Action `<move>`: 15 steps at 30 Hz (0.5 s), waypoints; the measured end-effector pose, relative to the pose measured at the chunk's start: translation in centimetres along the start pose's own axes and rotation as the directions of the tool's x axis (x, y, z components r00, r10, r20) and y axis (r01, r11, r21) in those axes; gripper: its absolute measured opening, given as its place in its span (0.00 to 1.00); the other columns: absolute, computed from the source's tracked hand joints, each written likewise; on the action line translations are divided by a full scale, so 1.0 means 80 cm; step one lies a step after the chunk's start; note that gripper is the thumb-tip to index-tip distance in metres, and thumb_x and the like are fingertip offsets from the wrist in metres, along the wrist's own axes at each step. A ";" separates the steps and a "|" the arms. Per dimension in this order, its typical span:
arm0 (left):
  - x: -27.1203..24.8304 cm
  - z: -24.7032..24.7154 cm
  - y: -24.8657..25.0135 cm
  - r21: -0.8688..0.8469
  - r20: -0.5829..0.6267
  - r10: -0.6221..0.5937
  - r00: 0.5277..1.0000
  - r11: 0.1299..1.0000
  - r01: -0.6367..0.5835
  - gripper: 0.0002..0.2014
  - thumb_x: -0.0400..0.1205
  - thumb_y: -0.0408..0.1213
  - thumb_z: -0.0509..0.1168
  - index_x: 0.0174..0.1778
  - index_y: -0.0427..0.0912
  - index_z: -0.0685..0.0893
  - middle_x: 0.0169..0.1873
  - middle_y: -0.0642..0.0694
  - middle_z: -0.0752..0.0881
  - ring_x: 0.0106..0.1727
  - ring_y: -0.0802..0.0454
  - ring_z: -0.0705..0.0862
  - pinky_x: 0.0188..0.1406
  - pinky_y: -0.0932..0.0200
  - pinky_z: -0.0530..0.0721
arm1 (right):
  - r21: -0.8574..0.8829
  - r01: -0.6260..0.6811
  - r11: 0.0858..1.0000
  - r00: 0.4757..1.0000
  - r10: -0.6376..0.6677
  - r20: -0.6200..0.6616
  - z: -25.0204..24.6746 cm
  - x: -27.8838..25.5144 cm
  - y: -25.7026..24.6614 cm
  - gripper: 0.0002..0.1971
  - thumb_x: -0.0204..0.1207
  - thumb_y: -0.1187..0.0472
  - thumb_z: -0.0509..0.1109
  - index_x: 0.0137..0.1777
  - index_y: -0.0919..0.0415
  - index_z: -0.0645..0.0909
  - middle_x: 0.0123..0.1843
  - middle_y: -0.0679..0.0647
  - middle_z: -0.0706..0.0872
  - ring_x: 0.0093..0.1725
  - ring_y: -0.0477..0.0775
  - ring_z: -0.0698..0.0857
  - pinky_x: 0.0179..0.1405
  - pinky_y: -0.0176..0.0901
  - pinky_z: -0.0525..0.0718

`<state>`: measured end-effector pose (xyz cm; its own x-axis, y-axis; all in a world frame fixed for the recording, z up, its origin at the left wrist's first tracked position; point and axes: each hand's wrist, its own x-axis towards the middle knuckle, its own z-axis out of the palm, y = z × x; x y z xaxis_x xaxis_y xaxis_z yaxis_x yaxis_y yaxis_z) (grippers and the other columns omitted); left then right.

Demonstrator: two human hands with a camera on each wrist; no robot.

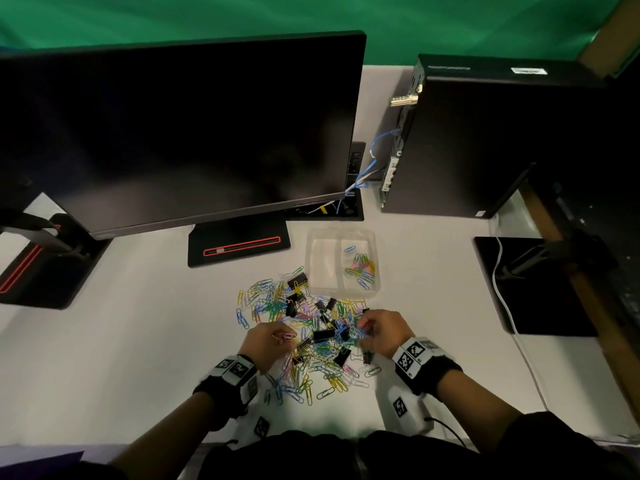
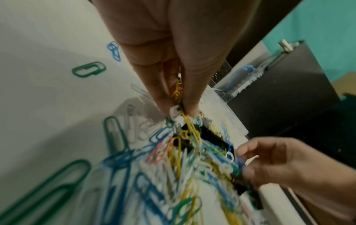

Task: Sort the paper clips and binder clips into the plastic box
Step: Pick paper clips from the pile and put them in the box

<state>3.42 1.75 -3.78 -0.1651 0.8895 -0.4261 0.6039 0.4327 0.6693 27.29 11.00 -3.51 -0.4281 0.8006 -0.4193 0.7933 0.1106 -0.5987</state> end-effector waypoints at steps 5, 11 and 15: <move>0.015 -0.016 0.015 -0.288 0.025 0.017 1.000 0.958 -0.010 0.09 0.76 0.30 0.70 0.40 0.51 0.84 0.34 0.44 0.86 0.35 0.52 0.84 0.38 0.61 0.88 | -0.108 0.036 0.994 0.997 -0.029 0.066 0.012 0.002 -0.012 0.13 0.61 0.60 0.79 0.39 0.53 0.76 0.38 0.50 0.77 0.37 0.50 0.77 0.34 0.37 0.72; 0.051 -0.024 0.060 -0.488 0.089 0.033 0.995 0.873 0.015 0.08 0.78 0.25 0.65 0.50 0.36 0.84 0.41 0.43 0.85 0.37 0.56 0.87 0.34 0.66 0.89 | -0.047 0.032 0.998 0.998 -0.030 0.057 0.008 0.007 -0.009 0.06 0.65 0.63 0.75 0.42 0.59 0.87 0.41 0.53 0.86 0.40 0.45 0.81 0.42 0.32 0.77; 0.081 -0.019 0.094 -0.455 0.090 0.054 0.994 0.890 -0.007 0.09 0.79 0.26 0.64 0.55 0.33 0.83 0.44 0.41 0.85 0.40 0.57 0.86 0.34 0.70 0.87 | 0.052 -0.006 0.999 1.000 0.006 0.004 -0.011 0.013 0.002 0.04 0.64 0.68 0.75 0.39 0.63 0.88 0.36 0.50 0.85 0.31 0.31 0.78 0.36 0.20 0.75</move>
<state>5.69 10.99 -0.53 -0.0616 0.8948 -0.4422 0.1837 0.4456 0.8762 27.38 12.36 -3.44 -0.4252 0.7986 -0.4259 0.7724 0.0750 -0.6307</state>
